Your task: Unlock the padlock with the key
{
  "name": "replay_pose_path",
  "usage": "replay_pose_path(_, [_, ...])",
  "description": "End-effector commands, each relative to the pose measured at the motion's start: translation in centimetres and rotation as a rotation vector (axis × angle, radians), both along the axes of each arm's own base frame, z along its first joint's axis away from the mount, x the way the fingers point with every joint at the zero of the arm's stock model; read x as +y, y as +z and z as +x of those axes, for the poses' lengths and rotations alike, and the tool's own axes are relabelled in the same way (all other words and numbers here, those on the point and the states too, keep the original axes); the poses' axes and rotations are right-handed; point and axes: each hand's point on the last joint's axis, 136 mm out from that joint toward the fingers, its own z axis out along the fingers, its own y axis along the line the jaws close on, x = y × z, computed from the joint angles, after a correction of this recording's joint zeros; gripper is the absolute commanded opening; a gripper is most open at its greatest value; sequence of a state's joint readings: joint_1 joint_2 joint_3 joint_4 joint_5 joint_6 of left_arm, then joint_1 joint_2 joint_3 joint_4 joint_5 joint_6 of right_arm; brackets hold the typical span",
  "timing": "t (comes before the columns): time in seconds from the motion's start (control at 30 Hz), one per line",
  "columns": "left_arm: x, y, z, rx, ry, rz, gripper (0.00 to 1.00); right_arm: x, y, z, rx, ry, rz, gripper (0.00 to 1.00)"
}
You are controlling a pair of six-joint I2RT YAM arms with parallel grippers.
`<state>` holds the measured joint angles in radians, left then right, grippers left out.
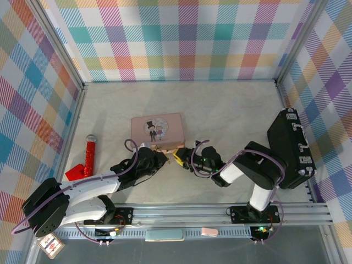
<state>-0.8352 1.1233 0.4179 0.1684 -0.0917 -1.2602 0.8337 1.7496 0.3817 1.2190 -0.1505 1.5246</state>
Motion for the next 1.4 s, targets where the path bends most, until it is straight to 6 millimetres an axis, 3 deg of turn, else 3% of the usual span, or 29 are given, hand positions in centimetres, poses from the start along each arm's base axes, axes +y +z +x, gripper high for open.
replay_pose_path(0.0, [-1.0, 2.8, 0.7, -0.056, -0.032, -0.046, 0.0, -0.9, 0.1, -0.2, -0.074, 0.006, -0.071, 0.33])
replay_pose_path(0.17, [-0.9, 2.4, 0.8, -0.042, -0.034, -0.041, 0.0, -2.1, 0.1, -1.0, -0.238, 0.074, -0.263, 0.33])
replay_pose_path(0.3, [-0.8, 2.3, 0.9, -0.036, -0.034, -0.037, 0.0, -4.2, 0.1, -1.6, -0.389, 0.133, -0.487, 0.33])
replay_pose_path(0.47, [-0.8, 2.1, 1.0, -0.029, -0.034, -0.039, 0.0, -5.4, 2.1, -2.9, -0.646, 0.233, -0.717, 0.34])
replay_pose_path(0.73, [-1.2, 2.3, 1.2, -0.027, -0.05, -0.061, 0.0, -2.8, 3.2, -6.4, -1.147, 0.46, -0.803, 0.35])
replay_pose_path(0.93, [-1.3, 2.7, 1.1, -0.03, -0.058, -0.07, 0.0, 0.1, 2.6, -8.7, -1.461, 0.6, -0.877, 0.35])
replay_pose_path(1.13, [-1.4, 3.0, 1.0, -0.035, -0.062, -0.083, 0.0, 2.0, 1.7, -8.1, -1.597, 0.583, -0.943, 0.33])
replay_pose_path(1.37, [-1.4, 3.2, 0.9, -0.033, -0.066, -0.088, 0.0, 3.0, 0.9, -6.3, -1.627, 0.508, -1.04, 0.31])
